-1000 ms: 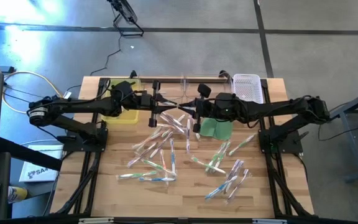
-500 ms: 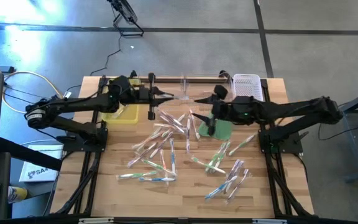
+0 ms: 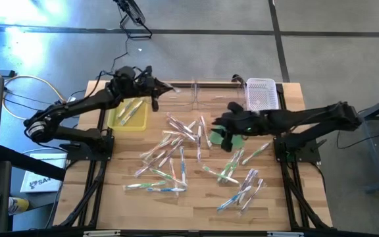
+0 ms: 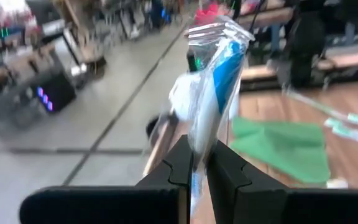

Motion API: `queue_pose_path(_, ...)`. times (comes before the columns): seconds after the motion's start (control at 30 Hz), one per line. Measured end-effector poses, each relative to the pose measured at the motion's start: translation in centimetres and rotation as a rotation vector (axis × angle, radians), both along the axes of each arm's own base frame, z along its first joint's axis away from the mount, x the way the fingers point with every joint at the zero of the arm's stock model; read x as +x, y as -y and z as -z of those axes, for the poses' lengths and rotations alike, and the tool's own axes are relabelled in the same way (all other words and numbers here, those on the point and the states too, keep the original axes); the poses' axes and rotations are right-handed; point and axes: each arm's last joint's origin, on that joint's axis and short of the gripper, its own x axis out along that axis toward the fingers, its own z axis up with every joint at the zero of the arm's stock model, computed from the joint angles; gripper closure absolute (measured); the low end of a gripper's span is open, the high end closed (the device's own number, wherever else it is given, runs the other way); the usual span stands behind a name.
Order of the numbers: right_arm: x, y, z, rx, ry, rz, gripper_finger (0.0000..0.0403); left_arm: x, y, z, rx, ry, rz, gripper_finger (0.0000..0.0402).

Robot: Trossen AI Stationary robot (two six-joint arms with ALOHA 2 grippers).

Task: Pick & Place Toothbrushes
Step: Put the blue toothbrush into the yellow bin

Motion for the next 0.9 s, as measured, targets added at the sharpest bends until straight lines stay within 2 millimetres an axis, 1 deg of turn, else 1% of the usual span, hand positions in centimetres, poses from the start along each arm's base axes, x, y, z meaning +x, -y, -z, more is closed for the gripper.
queue_pose_path(0.17,2.8,-0.4,3.5,0.016,-0.114,-0.034,0.0351,-0.9,-1.0,0.9,-0.057,-0.074,-0.054,0.0382)
queue_pose_path(0.23,3.8,-0.5,4.7,0.033,-0.13,-0.059,0.0367,-1.3,-1.2,1.3,-0.088,-0.112,-0.074,0.0382)
queue_pose_path(0.33,5.3,-0.8,5.8,0.062,-0.101,-0.114,0.0391,-1.8,-1.6,1.6,-0.136,-0.181,-0.118,0.0382)
queue_pose_path(0.4,6.0,-1.0,6.3,0.06,-0.081,-0.153,0.0396,-2.0,-1.6,1.4,-0.131,-0.22,-0.157,0.0382)
queue_pose_path(0.5,6.7,-1.1,6.8,0.069,-0.063,-0.178,0.0398,-2.1,-1.7,0.7,-0.127,-0.276,-0.196,0.0382)
queue_pose_path(0.63,6.8,-1.3,6.8,0.082,-0.048,-0.177,0.04,-2.4,-1.6,0.0,-0.115,-0.346,-0.243,0.0382)
queue_pose_path(0.73,6.9,-2.1,6.5,0.089,-0.012,-0.193,0.04,-2.6,-1.6,0.2,-0.123,-0.397,-0.288,0.0382)
queue_pose_path(0.8,7.1,-2.8,6.1,0.084,0.035,-0.223,0.04,-2.4,-1.9,0.5,-0.128,-0.41,-0.3,0.0382)
queue_pose_path(0.9,7.2,-3.8,5.7,0.067,0.084,-0.271,0.04,-1.6,-2.5,1.6,-0.153,-0.446,-0.297,0.0382)
